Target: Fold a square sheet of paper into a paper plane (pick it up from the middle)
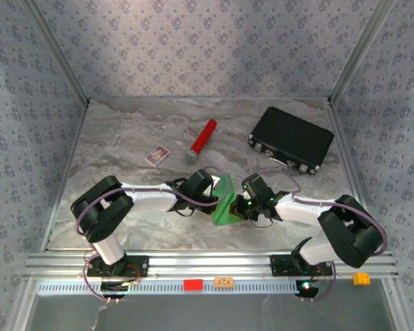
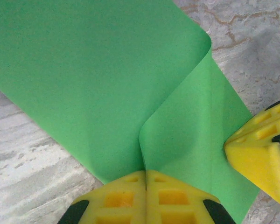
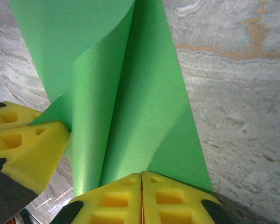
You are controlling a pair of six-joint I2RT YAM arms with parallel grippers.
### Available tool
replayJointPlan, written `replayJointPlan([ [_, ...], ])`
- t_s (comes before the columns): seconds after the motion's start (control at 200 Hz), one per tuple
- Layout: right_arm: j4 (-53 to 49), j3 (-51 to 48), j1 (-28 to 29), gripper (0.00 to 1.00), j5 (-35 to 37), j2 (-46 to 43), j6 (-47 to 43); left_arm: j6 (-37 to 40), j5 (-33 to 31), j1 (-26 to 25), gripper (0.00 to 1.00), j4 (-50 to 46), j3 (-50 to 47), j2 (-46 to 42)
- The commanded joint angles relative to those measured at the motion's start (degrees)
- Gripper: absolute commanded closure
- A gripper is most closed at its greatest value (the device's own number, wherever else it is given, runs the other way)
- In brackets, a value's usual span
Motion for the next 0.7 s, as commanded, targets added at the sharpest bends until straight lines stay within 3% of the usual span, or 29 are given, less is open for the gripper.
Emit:
replayJointPlan([
  [0.0, -3.02, -1.05, -0.42, 0.9, 1.82, -0.54, 0.93, 1.1, 0.74, 0.47, 1.0, 1.09, 1.85, 0.0],
  [0.695, -3.15, -0.98, -0.45, 0.9, 1.89, -0.85, 0.85, 1.98, 0.5, 0.45, 1.0, 0.78, 2.97, 1.79],
])
